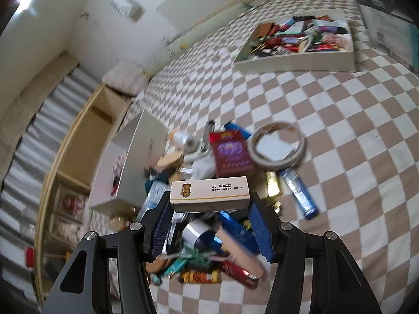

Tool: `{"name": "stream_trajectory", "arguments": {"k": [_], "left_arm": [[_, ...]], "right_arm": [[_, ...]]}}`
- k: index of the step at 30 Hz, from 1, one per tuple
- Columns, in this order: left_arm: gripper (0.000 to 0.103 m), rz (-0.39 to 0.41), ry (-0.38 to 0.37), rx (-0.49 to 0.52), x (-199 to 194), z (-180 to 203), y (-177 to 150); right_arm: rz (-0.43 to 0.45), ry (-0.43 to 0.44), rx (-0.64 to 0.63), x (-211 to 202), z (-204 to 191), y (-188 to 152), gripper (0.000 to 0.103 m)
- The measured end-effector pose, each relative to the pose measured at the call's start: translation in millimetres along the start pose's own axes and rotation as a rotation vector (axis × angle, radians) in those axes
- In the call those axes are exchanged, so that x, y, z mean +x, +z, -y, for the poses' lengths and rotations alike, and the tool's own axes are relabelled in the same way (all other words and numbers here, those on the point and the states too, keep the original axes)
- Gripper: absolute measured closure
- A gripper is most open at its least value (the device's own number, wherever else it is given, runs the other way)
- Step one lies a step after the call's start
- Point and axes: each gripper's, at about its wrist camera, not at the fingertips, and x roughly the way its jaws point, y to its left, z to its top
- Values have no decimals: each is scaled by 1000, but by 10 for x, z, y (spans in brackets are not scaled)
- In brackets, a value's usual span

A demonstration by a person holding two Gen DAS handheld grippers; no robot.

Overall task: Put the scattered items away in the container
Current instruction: 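Lift the clear clip with the left tool while the right tool lifts the tan box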

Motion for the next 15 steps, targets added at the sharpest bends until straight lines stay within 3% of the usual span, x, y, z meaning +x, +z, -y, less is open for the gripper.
{"name": "stream_trajectory", "arguments": {"k": [8, 15], "left_arm": [[74, -7, -52, 2, 52, 82, 79], [74, 8, -98, 24, 114, 168, 367]], "right_arm": [[-157, -42, -132, 322, -424, -312, 45], [-216, -26, -262, 485, -979, -317, 45]]}}
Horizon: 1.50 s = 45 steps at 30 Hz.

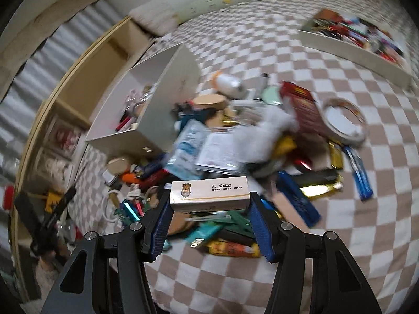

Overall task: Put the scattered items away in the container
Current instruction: 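Lift the clear clip with the left tool while the right tool lifts the tan box, then lower the clear plastic clip into the white box and open the left tool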

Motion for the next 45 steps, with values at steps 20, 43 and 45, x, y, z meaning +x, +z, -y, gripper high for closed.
{"name": "stream_trajectory", "arguments": {"k": [20, 43, 45], "left_arm": [[74, 41, -77, 85, 334, 330, 991], [74, -230, -121, 119, 1414, 571, 1339], [74, -264, -120, 134, 1489, 553, 1305]], "right_arm": [[-75, 106, -218, 107, -1246, 750, 45], [-24, 129, -121, 412, -1290, 1360, 45], [-26, 126, -113, 445, -1279, 1391, 45]]}}
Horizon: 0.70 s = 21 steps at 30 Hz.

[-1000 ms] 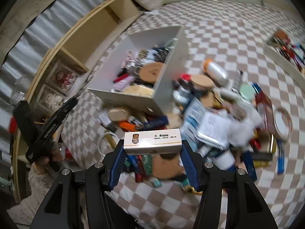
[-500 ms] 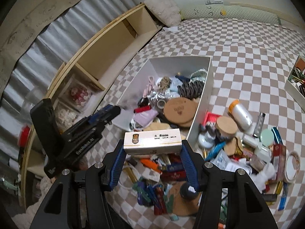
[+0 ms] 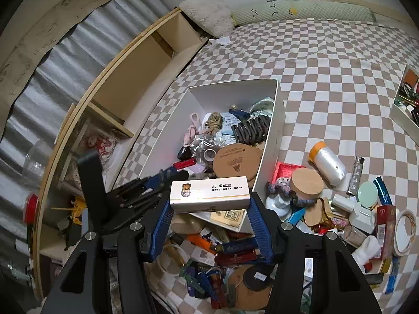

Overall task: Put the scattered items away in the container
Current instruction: 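Lower the clear plastic clip into the white box and open the left tool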

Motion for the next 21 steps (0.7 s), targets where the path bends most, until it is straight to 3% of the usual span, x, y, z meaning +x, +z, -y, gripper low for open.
{"name": "stream_trajectory", "arguments": {"k": [8, 13, 21], "left_arm": [[74, -72, 39, 23, 173, -161, -25], [74, -84, -5, 20, 232, -222, 5], [74, -132, 25, 42, 464, -242, 40]], "right_arm": [[3, -10, 20, 116, -19, 134, 45], [2, -5, 23, 186, -58, 198, 45], [3, -10, 41, 308, -46, 310, 45]]}}
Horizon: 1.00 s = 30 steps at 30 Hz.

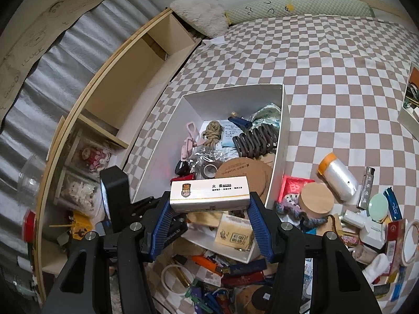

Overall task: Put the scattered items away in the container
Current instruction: 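Lower the clear plastic clip into the white box and open the left tool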

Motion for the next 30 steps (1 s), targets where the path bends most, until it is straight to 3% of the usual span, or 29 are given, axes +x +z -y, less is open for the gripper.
{"name": "stream_trajectory", "arguments": {"k": [13, 15, 22, 30], "left_arm": [[62, -22, 50, 23, 203, -176, -127], [57, -5, 36, 41, 199, -144, -152], [22, 54, -34, 41, -2, -106, -198], [20, 127, -18, -10, -267, -257, -219]], "right_arm": [[-20, -32, -5, 327, -42, 188, 45], [-27, -45, -19, 399, -61, 216, 45], [-50, -85, -16, 682, 27, 360, 45], [-29, -110, 3, 944, 95, 658, 45]]}}
